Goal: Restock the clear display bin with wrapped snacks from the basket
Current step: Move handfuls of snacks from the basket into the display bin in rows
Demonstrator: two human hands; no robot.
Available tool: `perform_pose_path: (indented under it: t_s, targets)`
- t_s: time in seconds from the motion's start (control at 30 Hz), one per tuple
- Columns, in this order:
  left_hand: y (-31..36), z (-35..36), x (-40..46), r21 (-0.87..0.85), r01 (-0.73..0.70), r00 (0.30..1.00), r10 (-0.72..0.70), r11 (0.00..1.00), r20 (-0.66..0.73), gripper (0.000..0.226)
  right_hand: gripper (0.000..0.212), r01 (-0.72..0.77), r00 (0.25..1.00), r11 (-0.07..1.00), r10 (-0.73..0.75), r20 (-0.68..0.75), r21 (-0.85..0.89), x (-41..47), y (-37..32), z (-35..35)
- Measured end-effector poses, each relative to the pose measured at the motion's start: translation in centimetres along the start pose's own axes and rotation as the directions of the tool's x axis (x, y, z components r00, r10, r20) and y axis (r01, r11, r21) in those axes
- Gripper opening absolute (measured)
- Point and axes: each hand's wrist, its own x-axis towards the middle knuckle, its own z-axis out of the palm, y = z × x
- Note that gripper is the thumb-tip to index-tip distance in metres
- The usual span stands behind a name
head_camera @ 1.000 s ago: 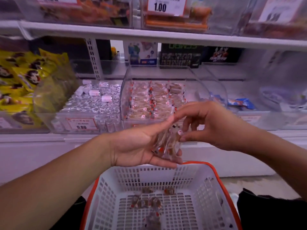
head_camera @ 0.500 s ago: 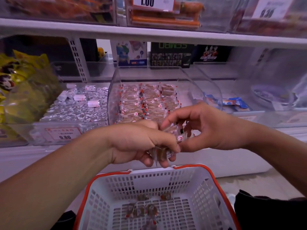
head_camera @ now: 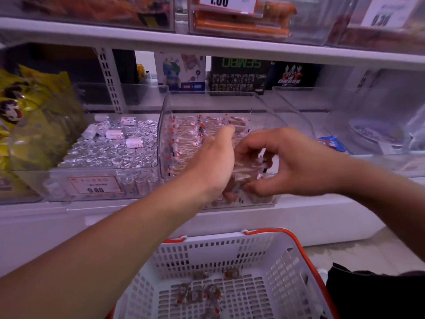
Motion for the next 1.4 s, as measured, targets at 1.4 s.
perform_pose_path:
  t_s: [1.4]
  targets:
    - [-2.3,-4.5,3.1,0.838,-0.395,0.795,0.598,0.376,0.106,0.014,0.036,-0.405,0.897,0.696,0.430,-0.108,-0.593,14.8,10.4,-0.5]
